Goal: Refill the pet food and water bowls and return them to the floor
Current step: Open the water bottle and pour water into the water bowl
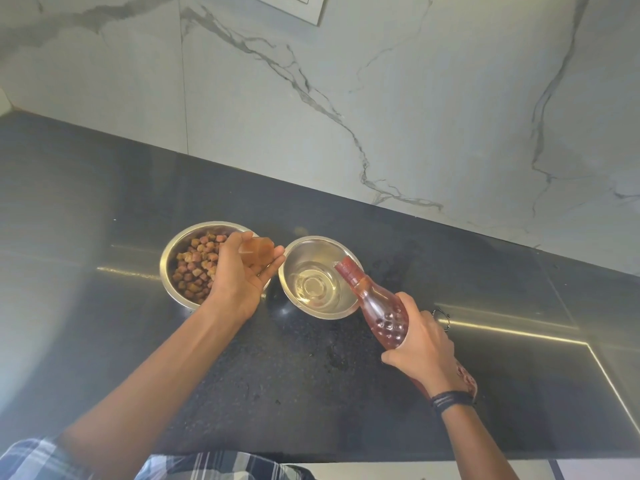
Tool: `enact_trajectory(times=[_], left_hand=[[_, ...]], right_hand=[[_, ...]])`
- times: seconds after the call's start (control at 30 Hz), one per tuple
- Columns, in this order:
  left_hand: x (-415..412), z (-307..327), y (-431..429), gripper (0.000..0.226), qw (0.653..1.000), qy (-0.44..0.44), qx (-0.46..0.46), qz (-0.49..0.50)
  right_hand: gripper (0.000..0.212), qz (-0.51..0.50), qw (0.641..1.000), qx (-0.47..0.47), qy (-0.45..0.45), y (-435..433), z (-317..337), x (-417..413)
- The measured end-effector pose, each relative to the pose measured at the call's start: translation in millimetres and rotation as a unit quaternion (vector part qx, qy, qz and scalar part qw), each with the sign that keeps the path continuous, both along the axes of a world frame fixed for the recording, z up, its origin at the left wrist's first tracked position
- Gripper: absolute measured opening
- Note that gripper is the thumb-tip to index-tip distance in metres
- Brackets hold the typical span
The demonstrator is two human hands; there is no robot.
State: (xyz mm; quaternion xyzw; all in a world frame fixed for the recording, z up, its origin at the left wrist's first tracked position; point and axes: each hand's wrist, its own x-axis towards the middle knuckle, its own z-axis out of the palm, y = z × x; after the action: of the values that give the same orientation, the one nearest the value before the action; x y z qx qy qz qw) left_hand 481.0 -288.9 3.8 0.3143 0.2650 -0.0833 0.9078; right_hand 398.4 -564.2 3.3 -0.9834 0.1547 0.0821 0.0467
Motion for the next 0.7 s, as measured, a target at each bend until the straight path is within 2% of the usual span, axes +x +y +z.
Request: enact_trajectory(times=[0.3,0.47,0.6,0.7], left_hand=[[-0.1,-1.7,0.8,0.024,1.000,0.004,0.019,0.004],[-0.6,-0.7,-2.0,0.041,1.000,0.008,0.018,0.005],[0.2,-1.7,-3.4,0.035,1.000,0.003,0.030,-0.004],[1.6,-3.6,-3.7,0.040,0.999,0.004,0.031,-0.012]], right_hand=[[0.107,-0.005,1.000,-0.008,0.000,2.4,2.2,-2.2],[0.106,-0.007,1.000,-0.019,0.000,1.7,4.8,-4.4],[0.107,-0.012,1.000,-0.018,-0.001,2.2,6.1,-5.5],[0.107,-0.015,1.000,-0.014,0.001,3.3,6.9,-5.8]])
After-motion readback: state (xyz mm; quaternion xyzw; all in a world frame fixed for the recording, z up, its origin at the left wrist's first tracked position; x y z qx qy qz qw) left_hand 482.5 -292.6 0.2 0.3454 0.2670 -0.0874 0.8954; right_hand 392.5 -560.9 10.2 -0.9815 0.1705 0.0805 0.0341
